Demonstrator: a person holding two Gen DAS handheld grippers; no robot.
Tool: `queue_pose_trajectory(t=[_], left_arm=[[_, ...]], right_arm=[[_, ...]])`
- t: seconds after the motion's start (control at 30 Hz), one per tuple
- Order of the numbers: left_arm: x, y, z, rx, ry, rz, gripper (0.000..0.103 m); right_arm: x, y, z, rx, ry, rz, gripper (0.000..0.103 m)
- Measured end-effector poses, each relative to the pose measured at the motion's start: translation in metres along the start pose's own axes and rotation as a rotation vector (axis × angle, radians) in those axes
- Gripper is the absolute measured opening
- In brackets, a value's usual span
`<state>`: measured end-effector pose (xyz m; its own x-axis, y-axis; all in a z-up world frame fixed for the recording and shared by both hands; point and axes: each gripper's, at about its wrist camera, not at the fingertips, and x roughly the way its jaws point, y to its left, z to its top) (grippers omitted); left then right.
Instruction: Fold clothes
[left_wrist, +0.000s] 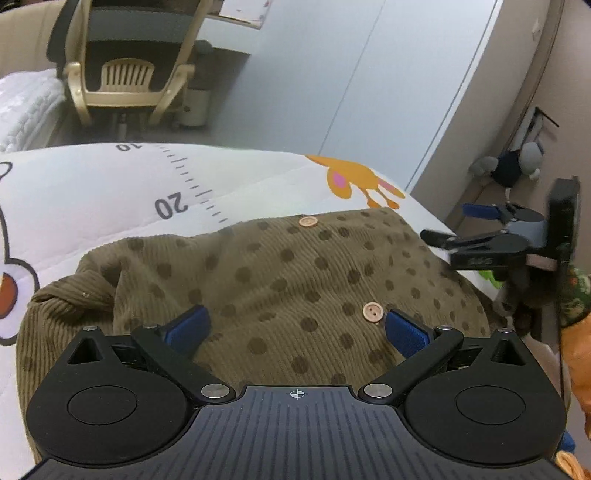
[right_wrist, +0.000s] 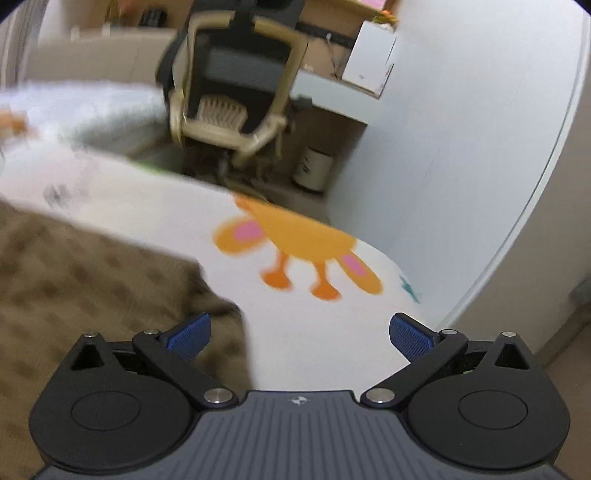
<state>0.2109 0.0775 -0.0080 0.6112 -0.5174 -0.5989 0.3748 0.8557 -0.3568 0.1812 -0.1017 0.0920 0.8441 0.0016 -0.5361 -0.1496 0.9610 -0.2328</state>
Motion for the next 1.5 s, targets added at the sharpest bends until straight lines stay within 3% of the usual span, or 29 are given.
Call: queue_pose_trajectory(t=[0.1, 0.2, 0.33, 0.4, 0.47, 0.57, 0.7, 0.8, 0.93, 1.0, 1.07, 1.23, 1.3, 1.33, 1.4, 1.5], left_arm=[[-0.010, 0.011, 0.003, -0.055, -0.010, -0.014, 0.103], [-0.035, 0.028, -0.003, -0.101, -0.038, 0.058, 0.103], [-0.064, 0.054, -0.025, -0.143, -0.039, 0.193, 0.103], [-0.072, 0.063, -0.034, -0.169, -0.029, 0.208, 0.103], [-0.079, 0.068, -0.042, -0.196, -0.033, 0.164, 0.103], [-0.083, 0.076, -0.050, -0.280, -0.054, 0.036, 0.103], [-0.079, 0.084, -0.056, -0.415, -0.059, -0.061, 0.103], [-0.076, 0.083, -0.052, -0.526, -0.060, -0.201, 0.103], [-0.065, 0.070, -0.040, -0.542, -0.032, -0.245, 0.103], [-0.064, 0.068, -0.037, -0.545, -0.020, -0.219, 0.103], [-0.069, 0.067, -0.034, -0.530, -0.018, -0.167, 0.103], [-0.111, 0.060, -0.046, -0.337, -0.086, 0.164, 0.102], [-0.114, 0.050, -0.055, -0.228, -0.087, 0.261, 0.082], [-0.112, 0.044, -0.059, -0.176, -0.074, 0.297, 0.053], [-0.104, 0.035, -0.063, -0.122, -0.033, 0.315, 0.053], [-0.091, 0.030, -0.068, -0.092, 0.007, 0.345, 0.065]], right_arm=[[-0.028, 0.012, 0.005, 0.021, -0.058, 0.152, 0.103], [-0.038, 0.032, 0.001, -0.017, -0.055, 0.278, 0.103], [-0.019, 0.054, -0.020, -0.079, 0.030, 0.285, 0.103], [-0.011, 0.061, -0.028, -0.091, 0.069, 0.282, 0.103], [-0.015, 0.064, -0.023, -0.094, 0.068, 0.271, 0.103], [-0.038, 0.076, -0.018, -0.164, 0.012, 0.259, 0.103], [-0.075, 0.107, -0.008, -0.181, -0.052, 0.419, 0.103], [-0.090, 0.149, -0.008, -0.262, -0.067, 0.557, 0.103], [-0.093, 0.212, -0.013, -0.378, -0.059, 0.704, 0.103], [-0.093, 0.237, -0.017, -0.429, -0.058, 0.734, 0.103], [-0.092, 0.248, -0.019, -0.457, -0.057, 0.710, 0.103], [-0.096, 0.220, -0.015, -0.400, -0.077, 0.658, 0.103], [-0.097, 0.204, -0.015, -0.377, -0.095, 0.620, 0.103], [-0.096, 0.194, -0.014, -0.361, -0.098, 0.607, 0.103], [-0.094, 0.175, -0.015, -0.324, -0.096, 0.569, 0.103], [-0.089, 0.148, -0.015, -0.254, -0.092, 0.509, 0.103]])
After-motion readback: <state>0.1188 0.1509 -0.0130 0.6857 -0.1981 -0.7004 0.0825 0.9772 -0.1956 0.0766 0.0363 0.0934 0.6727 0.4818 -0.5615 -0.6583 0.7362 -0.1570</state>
